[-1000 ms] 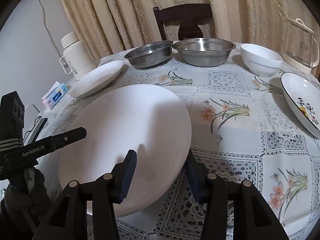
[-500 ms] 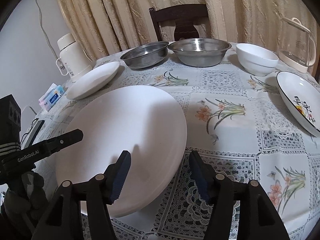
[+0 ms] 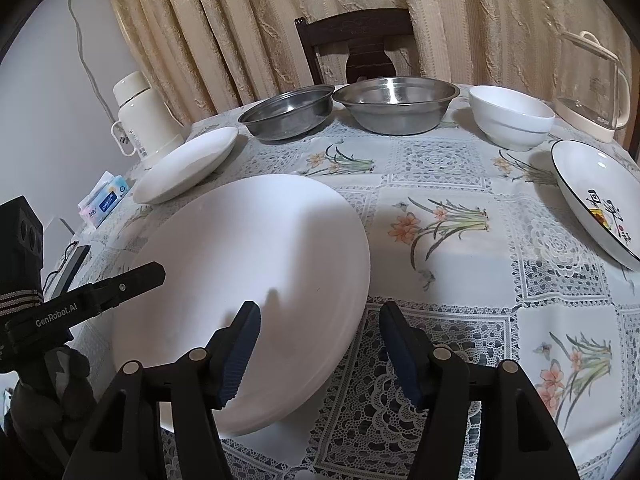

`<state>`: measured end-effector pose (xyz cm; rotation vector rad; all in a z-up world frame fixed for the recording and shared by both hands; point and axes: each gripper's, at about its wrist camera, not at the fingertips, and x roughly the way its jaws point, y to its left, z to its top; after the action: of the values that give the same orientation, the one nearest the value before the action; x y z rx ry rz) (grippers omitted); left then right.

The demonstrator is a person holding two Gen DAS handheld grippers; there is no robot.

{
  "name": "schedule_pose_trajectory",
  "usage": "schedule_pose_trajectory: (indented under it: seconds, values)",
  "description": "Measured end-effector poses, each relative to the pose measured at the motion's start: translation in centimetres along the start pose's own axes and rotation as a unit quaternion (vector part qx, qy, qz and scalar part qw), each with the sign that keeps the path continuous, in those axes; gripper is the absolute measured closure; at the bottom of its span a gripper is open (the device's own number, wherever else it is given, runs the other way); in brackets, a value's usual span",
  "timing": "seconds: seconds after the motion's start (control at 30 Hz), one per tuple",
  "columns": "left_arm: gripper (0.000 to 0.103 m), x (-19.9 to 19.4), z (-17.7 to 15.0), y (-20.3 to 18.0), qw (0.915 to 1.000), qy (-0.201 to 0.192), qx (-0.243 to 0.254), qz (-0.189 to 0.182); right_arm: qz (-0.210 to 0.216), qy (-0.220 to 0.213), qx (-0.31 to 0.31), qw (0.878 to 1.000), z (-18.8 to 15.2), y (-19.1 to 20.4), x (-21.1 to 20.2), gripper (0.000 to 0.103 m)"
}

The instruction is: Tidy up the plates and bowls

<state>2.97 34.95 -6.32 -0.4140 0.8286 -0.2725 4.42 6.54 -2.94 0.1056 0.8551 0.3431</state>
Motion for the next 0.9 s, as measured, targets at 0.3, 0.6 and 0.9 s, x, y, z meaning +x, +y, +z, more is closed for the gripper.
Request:
schedule_pose_trajectory:
  seconds: [0.3,0.6,0.9]
  values:
    - [0.05,0.1,-0.1,0.0,1.0,0.002,0.002,0.003,0.001,0.002,0.0,1.0,0.1,0.0,0.1,0.038]
    - [0.049,0.1,0.6,0.2,0.9999,0.003,0.001,0.016,-0.01,-0.006,0.0,1.0,1.1,-0.7,-0.1,0.038]
    - [0.049,-0.7,2.6,2.1,0.999,-0.015,-0.015,0.04,0.004,-0.034,0.001,0.999,3.2,-0.4,-1.1,0.038]
